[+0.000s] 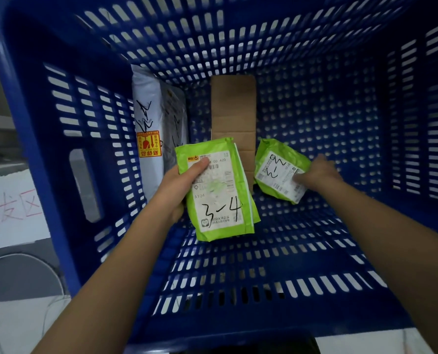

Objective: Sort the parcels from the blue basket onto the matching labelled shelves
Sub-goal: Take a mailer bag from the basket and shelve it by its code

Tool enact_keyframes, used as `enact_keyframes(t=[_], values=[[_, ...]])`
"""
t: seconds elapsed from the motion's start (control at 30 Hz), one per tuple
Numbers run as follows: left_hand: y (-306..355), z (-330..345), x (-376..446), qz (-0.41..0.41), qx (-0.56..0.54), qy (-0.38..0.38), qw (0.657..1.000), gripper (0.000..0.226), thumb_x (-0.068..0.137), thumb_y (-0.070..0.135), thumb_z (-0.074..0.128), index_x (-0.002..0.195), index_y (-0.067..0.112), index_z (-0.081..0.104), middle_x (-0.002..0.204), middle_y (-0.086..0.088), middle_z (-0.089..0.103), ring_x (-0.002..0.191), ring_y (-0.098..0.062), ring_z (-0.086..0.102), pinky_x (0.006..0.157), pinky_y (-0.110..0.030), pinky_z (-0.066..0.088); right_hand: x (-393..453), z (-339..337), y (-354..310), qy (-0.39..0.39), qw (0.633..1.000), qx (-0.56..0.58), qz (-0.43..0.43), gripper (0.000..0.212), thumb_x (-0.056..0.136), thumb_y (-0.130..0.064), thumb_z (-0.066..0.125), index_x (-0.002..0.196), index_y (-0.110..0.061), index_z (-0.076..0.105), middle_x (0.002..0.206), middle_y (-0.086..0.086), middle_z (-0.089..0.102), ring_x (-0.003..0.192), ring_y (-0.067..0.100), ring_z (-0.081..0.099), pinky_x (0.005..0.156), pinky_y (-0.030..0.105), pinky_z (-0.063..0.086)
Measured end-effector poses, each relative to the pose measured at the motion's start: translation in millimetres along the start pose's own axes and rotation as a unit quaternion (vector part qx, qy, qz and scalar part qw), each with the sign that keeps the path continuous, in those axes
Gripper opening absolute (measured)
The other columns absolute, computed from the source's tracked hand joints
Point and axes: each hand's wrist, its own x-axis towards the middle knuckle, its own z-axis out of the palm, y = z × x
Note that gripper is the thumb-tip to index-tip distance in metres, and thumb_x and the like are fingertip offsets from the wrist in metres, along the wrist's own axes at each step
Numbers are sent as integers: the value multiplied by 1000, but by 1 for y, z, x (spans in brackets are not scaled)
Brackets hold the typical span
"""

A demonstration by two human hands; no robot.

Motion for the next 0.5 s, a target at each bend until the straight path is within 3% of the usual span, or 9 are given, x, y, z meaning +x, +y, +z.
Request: enact_keyframes(t=[0.07,0.13,0.17,0.27,0.37,0.43,0.5], values=[[-2,-2,4,-1,3,4,1000,17,88,27,64,102,17,66,101,-4,73,90,-18,71,75,-32,57,-2,9,4,-80,982,131,106,88,80,-41,72,144,-2,26,148,19,30,131,36,38,99,46,42],[-4,-1,6,0,4,3,1000,16,88,27,64,101,17,66,99,-3,74,88,-18,71,75,-32,56,-6,20,6,-175,938,262,144,80,82,-44,68,142,-4,31,146,19,37,131,36,40,103,49,39],[-5,-2,7,0,3,2,1000,16,88,27,64,101,18,66,99,-3,74,88,-17,71,74,-31,56,-8,25,6,-187,927,290,145,75,83,-42,67,140,-6,35,145,17,40,131,35,40,105,50,36],[-6,-1,5,-2,8,-6,1000,16,88,27,63,101,17,66,97,-2,75,85,-16,72,70,-29,57,-7,30,9,-186,884,391,176,58,86,-33,67,134,-12,43,142,10,45,130,34,42,108,55,31],[-2,-2,0,-8,10,-9,1000,19,88,26,64,104,16,66,98,-3,74,86,-17,72,68,-28,58,-8,16,16,-174,800,533,215,19,84,-19,69,99,-14,57,131,0,57,122,25,52,111,55,26],[1,-3,-3,-11,13,-9,1000,19,89,27,63,103,16,66,98,-3,74,86,-17,72,69,-29,58,-10,4,16,-137,800,550,196,13,86,-17,67,93,-15,56,124,-1,58,119,21,53,111,53,28],[5,-4,-8,-9,18,-3,1000,18,88,27,63,102,17,66,97,-3,75,85,-17,72,69,-30,57,-14,-8,13,-64,815,556,147,18,87,-18,65,101,-16,54,118,1,59,111,21,54,105,50,38]])
